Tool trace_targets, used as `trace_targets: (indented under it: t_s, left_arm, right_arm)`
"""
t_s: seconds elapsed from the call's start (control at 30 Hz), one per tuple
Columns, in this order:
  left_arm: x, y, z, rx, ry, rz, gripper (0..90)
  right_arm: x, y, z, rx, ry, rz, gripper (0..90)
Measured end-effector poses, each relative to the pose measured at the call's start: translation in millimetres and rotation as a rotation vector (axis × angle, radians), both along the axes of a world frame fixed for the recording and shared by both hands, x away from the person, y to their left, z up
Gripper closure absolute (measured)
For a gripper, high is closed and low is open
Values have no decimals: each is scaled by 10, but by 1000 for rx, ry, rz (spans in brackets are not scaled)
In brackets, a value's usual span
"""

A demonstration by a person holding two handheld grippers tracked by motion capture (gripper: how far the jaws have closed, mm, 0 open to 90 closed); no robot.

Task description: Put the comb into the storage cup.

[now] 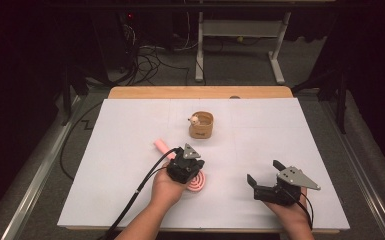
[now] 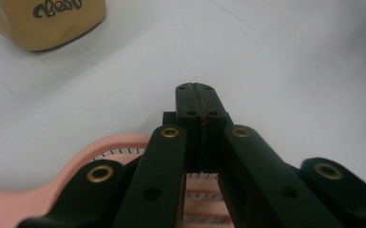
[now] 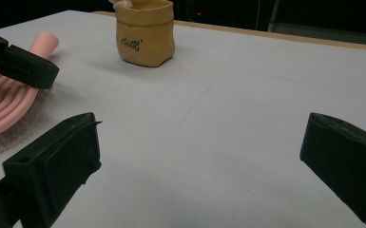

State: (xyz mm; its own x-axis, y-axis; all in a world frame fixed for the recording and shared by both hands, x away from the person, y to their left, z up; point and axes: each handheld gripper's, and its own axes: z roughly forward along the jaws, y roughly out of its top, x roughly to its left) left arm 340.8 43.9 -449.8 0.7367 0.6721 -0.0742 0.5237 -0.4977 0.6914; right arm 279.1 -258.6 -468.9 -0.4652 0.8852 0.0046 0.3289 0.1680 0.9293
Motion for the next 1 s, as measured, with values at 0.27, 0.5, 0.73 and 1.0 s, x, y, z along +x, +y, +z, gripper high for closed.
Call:
trace_targets:
  t_s: [0.27, 0.5, 0.73, 1.0]
  left_arm:
    - [14, -58, -4, 43, 20, -20, 900]
    - [-46, -29, 35, 75, 10, -42, 900]
    - [-141, 69, 60, 98, 21, -81, 900]
    - [-232, 169, 9, 159, 45, -104, 900]
  right_arm:
    - [3, 4, -8, 2, 6, 2, 4]
    - [9, -5, -15, 9, 13, -2, 4]
    - [2, -7, -13, 15, 15, -6, 4]
    - [3, -12, -16, 18, 18, -7, 4]
